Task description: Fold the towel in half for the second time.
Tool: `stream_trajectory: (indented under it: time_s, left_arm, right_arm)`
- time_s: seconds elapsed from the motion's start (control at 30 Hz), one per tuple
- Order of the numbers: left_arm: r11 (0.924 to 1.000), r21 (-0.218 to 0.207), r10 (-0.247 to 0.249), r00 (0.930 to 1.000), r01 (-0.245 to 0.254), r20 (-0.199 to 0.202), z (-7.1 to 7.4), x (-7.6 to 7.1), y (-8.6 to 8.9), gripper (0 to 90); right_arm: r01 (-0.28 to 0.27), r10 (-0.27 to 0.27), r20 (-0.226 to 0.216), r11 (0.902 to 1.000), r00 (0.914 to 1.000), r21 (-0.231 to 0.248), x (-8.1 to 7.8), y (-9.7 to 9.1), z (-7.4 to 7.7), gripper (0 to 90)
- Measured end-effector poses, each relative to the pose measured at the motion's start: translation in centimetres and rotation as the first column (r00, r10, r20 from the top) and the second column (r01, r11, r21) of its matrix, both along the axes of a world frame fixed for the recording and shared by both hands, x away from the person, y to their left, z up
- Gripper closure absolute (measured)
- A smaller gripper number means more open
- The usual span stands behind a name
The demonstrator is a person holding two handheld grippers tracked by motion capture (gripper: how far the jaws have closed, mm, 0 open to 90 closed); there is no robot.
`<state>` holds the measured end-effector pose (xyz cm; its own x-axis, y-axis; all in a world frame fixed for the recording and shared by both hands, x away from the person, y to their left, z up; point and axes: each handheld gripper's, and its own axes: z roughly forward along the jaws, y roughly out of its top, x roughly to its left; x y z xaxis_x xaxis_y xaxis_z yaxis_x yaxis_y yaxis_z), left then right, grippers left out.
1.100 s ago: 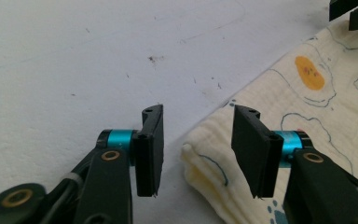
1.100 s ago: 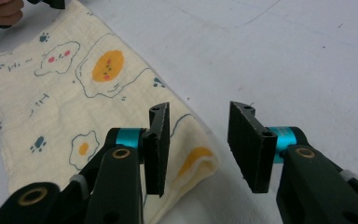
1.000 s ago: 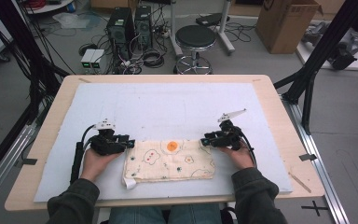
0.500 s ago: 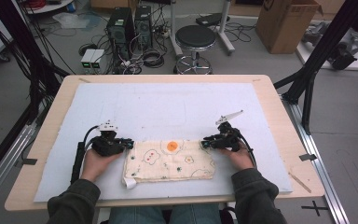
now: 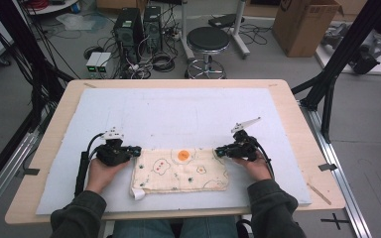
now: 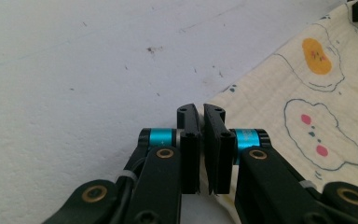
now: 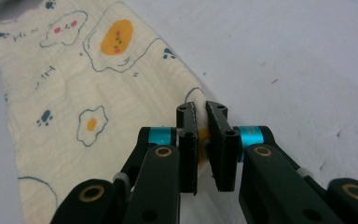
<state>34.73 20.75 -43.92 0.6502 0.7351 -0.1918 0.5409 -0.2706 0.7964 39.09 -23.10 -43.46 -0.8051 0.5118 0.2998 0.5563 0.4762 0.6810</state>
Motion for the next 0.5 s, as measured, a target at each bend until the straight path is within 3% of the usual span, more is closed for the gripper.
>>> stream_trajectory:
  time_s: [0.23, 0.4, 0.47, 0.5]
  left_arm:
    - [0.9998, -0.013, 0.018, 0.9997, -0.018, 0.016, 0.3, -0.1, 0.2, 85.1]
    - [0.9981, -0.048, 0.039, 0.999, -0.038, 0.02, 0.8, 0.1, 0.5, 85.3]
    - [0.9968, -0.061, 0.051, 0.9987, -0.051, 0.005, 0.8, 0.5, 0.6, 85.3]
    - [0.9978, -0.046, 0.047, 0.9989, -0.047, -0.005, 0.9, 0.8, 0.5, 85.4]
  right_arm:
    - [0.01, -0.011, 0.013, 0.9996, 0.9999, 0.028, -0.1, -0.3, 0.3, 83.2]
    - [0.004, -0.004, 0.026, 0.9998, 0.9997, 0.018, 0.4, -0.1, 0.9, 83.5]
    - [0.008, -0.008, 0.02, 0.9996, 0.9998, 0.026, 0.7, -0.1, 1.1, 83.5]
    - [0.009, -0.009, 0.018, 0.9997, 0.9998, 0.022, 1.0, -0.1, 1.1, 83.5]
